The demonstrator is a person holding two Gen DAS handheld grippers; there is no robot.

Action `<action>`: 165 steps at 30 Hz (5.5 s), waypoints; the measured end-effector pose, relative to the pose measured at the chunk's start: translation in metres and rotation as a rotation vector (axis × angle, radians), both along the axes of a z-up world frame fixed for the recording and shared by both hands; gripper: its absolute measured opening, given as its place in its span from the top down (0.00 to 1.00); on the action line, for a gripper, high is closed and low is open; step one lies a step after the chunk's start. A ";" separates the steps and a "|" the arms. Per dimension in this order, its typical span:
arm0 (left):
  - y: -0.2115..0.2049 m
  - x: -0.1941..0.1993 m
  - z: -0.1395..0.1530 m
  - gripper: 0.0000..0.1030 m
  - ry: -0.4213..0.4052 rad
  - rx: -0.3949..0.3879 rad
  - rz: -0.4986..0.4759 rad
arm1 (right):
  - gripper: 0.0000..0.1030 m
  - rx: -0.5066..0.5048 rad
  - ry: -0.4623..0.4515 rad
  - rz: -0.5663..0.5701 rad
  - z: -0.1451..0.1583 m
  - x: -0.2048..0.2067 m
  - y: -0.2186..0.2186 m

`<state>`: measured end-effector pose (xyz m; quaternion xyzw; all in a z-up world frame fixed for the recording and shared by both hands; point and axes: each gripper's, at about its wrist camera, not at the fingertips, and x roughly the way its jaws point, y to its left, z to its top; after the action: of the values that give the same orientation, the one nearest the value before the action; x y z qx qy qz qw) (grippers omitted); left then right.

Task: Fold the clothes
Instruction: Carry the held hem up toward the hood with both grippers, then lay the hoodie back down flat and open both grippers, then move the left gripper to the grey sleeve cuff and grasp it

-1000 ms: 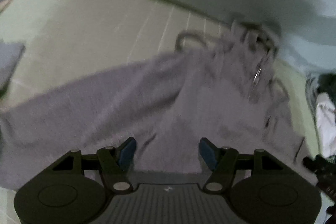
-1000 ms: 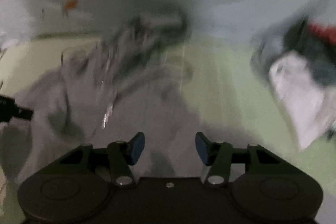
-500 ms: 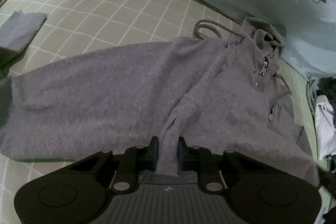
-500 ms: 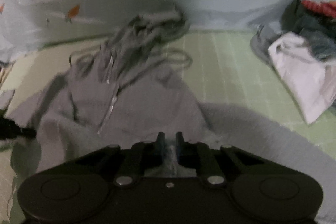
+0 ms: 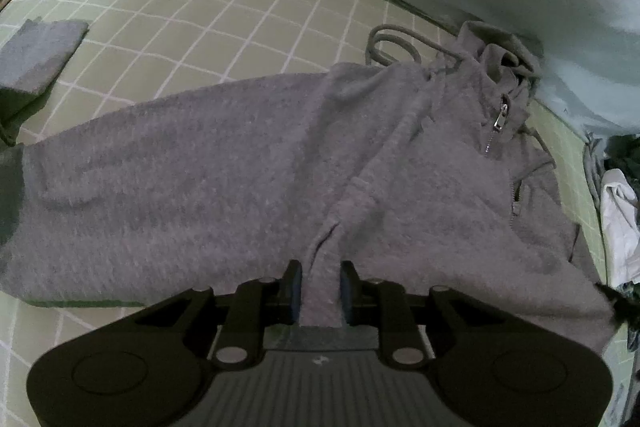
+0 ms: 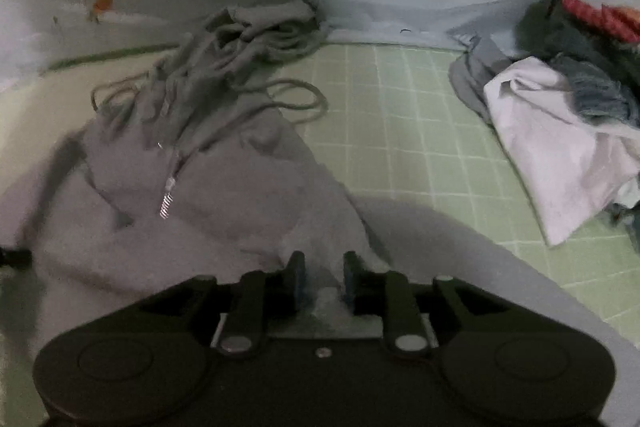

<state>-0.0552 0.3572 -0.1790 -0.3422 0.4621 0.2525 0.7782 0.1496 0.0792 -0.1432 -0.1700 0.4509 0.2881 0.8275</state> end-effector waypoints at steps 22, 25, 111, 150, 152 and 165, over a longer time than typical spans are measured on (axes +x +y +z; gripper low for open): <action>0.017 0.090 0.007 0.97 -0.049 0.094 -0.113 | 0.98 0.116 0.048 -0.208 0.003 0.040 -0.011; 0.025 0.072 0.029 0.97 -0.131 0.054 -0.071 | 0.99 0.207 0.023 -0.283 0.024 0.053 -0.032; -0.167 -0.202 0.078 0.25 -0.195 0.168 0.047 | 0.32 0.281 0.241 -0.185 -0.042 -0.163 -0.206; 0.074 -0.299 0.102 0.02 -0.140 0.442 0.275 | 0.00 0.132 -0.003 -0.262 -0.048 -0.230 0.016; 0.099 -0.301 0.094 0.03 -0.122 0.414 0.296 | 0.00 0.093 -0.020 -0.295 -0.052 -0.229 0.025; 0.205 -0.223 0.025 0.14 -0.067 0.267 0.199 | 0.00 0.092 -0.145 -0.436 -0.063 -0.231 0.052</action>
<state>-0.2780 0.5620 -0.1535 -0.2878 0.3621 0.3758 0.8030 -0.0819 0.1312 -0.2060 -0.0510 0.4028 0.1095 0.9073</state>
